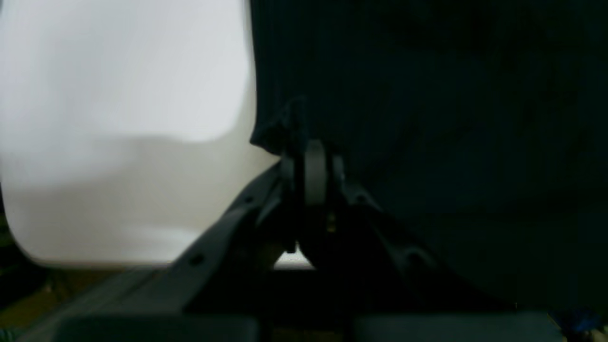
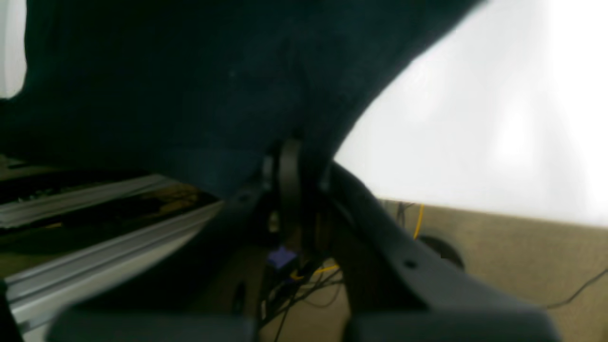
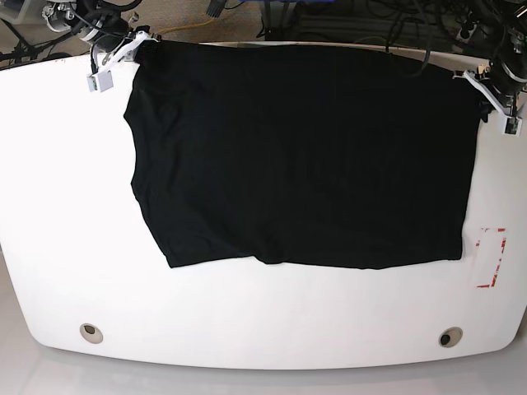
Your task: Fold the T-shirt properly
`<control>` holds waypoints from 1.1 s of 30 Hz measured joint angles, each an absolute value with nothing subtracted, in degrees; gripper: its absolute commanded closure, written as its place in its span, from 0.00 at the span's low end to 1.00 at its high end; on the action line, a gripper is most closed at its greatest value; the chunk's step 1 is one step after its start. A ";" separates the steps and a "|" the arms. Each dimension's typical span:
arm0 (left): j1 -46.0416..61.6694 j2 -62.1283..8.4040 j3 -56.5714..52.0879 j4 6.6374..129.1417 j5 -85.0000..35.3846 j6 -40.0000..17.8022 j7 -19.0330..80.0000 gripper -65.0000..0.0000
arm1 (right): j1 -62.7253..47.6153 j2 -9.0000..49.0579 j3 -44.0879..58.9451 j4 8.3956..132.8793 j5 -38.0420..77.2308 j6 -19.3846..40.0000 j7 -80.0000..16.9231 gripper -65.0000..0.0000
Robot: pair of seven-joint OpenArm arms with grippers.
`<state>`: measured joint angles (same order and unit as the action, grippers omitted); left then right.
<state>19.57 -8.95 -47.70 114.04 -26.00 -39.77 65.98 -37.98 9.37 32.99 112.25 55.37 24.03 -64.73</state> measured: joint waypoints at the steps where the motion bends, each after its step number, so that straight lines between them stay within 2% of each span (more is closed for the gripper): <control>1: 18.79 -8.93 -48.01 114.04 -26.39 -39.79 65.89 1.00 | -37.78 9.39 32.99 112.29 55.35 24.03 -64.73 1.00; 14: 5.52 -8.95 -48.95 113.40 -26.46 -39.92 68.95 1.00 | -28.86 9.39 32.91 111.13 54.50 24.27 -64.73 1.00; 27: -6.55 -9.28 -44.80 96.86 -25.41 -32.84 68.88 1.00 | -16.62 9.43 32.67 97.91 54.30 24.25 -64.97 1.00; 33: -7.60 -9.45 -41.45 91.79 -25.56 -30.55 62.43 0.99 | -12.23 11.03 32.73 94.19 54.30 24.25 -64.95 1.00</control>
<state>-7.60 -9.45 -41.45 91.79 -25.56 -30.55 62.43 -12.23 11.03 32.73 94.19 54.30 24.25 -64.95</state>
